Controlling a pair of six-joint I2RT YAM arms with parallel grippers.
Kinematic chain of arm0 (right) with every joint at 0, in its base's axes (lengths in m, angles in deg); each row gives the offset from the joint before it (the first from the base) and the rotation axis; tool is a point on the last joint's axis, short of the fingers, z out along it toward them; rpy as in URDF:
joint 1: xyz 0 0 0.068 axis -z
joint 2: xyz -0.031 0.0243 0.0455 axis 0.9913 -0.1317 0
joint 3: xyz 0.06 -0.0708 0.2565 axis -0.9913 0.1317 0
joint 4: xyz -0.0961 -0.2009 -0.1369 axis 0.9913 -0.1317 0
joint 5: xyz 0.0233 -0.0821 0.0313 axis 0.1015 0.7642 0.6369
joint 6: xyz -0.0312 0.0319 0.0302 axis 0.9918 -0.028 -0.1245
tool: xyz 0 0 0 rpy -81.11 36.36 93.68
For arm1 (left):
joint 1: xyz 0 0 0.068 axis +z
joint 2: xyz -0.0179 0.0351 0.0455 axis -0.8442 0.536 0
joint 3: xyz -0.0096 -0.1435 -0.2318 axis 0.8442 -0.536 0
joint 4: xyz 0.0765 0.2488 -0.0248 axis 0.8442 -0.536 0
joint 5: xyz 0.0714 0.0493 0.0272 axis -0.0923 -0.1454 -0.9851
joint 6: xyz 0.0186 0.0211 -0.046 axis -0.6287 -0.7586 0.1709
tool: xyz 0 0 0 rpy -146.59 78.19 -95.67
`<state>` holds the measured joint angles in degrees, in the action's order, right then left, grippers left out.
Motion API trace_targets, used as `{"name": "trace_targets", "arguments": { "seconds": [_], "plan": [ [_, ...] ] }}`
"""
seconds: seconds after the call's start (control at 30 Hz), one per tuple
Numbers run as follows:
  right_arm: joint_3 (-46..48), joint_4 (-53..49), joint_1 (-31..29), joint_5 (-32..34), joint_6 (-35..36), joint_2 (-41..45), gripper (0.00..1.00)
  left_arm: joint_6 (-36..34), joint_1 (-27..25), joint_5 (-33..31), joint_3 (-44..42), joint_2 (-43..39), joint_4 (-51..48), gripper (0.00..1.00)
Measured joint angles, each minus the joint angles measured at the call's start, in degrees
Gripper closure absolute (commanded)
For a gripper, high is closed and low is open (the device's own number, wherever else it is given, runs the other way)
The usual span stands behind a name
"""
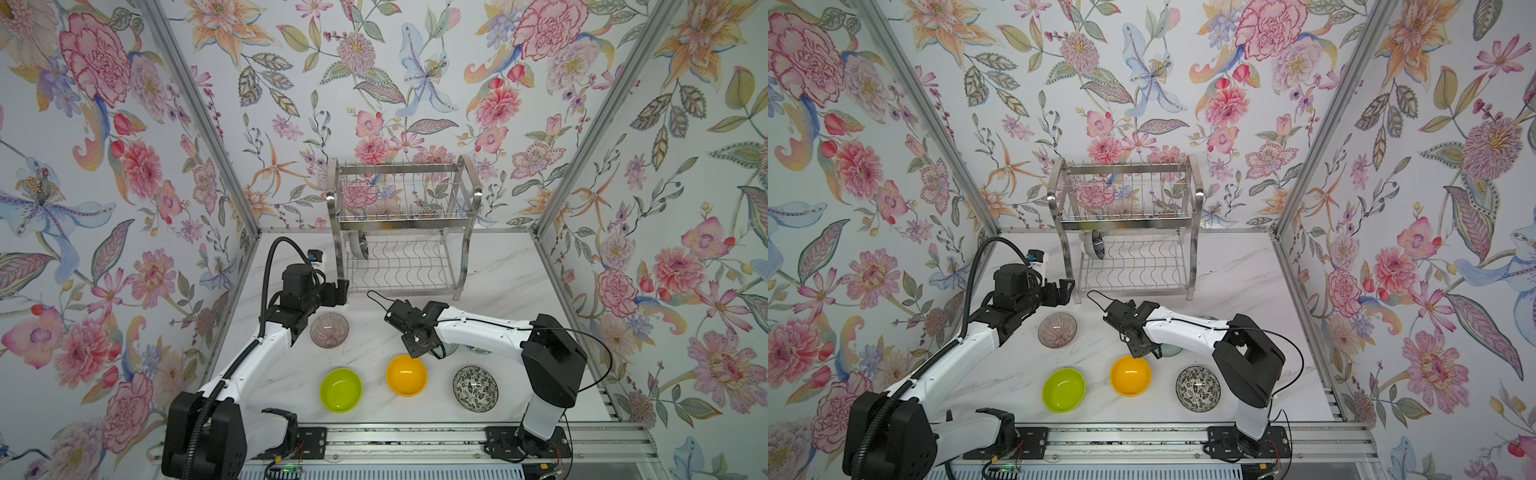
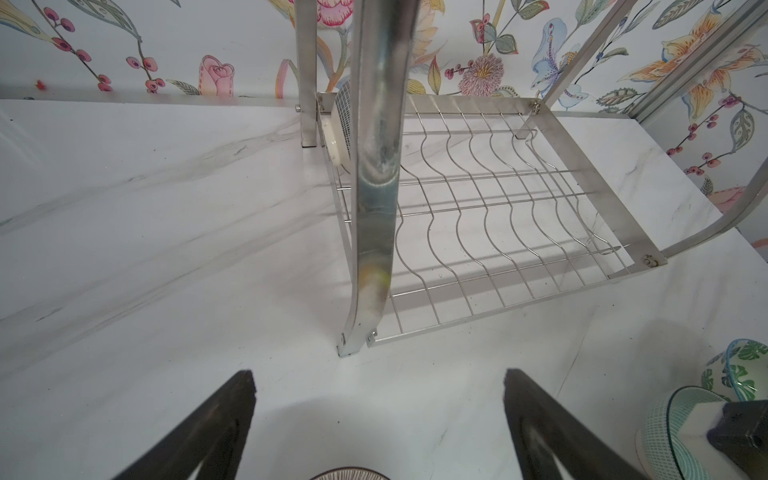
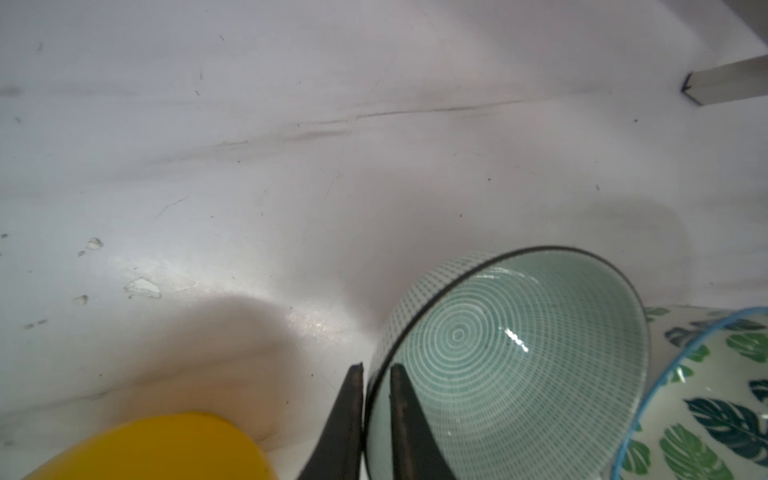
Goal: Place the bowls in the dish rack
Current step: 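Lower the right gripper onto the pale green grid bowl's rim and pinch it, then lift and tilt the pale green grid bowl up with the right gripper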
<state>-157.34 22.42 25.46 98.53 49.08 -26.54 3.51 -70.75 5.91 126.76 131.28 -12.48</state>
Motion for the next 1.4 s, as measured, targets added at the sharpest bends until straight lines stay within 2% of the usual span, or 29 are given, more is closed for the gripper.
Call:
{"name": "trace_targets", "arguments": {
  "seconds": [0.23,0.5,0.7,1.03,1.4],
  "plan": [
    [-1.86,-0.83,-0.28,1.31,0.26,0.00,0.93,-0.02,0.00,0.02,0.00,0.00,0.00,0.05],
    [-2.93,-1.31,-0.28,2.21,1.14,0.00,0.94,0.00,0.00,0.02,0.00,0.00,0.02,0.05],
    [-2.99,-1.22,-0.28,2.49,1.90,-0.70,0.91,0.00,0.00,0.02,0.00,0.00,0.02,0.05],
    [-3.52,-1.29,-0.28,6.10,3.89,-3.37,0.76,0.00,0.00,0.02,0.00,0.00,0.02,0.05],
    [-3.98,-1.31,-0.28,7.72,3.96,-4.26,0.74,-0.02,0.00,0.02,0.00,0.00,0.00,0.05]
  ]
}}
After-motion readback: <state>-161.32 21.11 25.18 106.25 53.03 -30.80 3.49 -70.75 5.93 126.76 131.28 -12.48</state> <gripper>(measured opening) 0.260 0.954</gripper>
